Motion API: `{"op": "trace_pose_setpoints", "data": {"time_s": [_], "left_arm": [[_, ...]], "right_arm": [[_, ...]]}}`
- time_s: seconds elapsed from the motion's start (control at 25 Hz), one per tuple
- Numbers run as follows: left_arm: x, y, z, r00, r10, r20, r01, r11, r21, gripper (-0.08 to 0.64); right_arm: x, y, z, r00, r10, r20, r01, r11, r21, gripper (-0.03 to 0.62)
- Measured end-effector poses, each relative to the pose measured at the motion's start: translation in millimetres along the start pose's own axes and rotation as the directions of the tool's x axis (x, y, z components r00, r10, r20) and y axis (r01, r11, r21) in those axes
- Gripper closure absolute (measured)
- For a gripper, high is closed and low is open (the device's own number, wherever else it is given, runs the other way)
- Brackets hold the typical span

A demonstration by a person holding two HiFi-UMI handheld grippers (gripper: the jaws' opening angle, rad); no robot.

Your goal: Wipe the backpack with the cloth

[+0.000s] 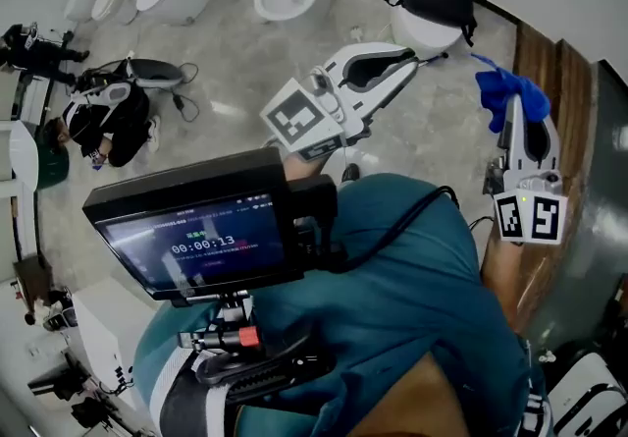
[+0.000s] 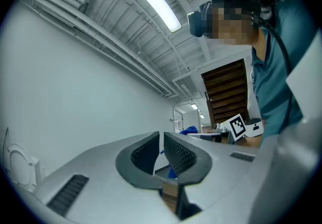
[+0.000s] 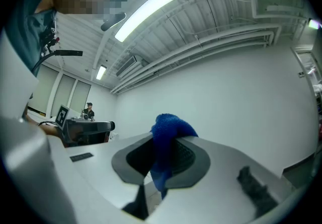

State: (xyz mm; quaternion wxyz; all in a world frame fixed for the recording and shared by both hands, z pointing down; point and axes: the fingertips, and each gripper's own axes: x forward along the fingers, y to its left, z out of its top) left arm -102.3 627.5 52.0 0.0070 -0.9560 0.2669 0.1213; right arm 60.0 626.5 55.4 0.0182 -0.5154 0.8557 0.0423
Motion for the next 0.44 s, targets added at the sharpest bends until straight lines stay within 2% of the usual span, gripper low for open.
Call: {"op": "trace_pose_setpoints", "data": {"time_s": [0.44], "left_arm": [[-9.7, 11.7, 15.7, 1.000, 0.011, 0.002, -0.011, 1.000, -0.023, 0.528]], "right_arm": [[17.0, 11.7, 12.9, 1.000, 0.015, -0.016, -0.015, 1.000, 0.002, 0.541]]}}
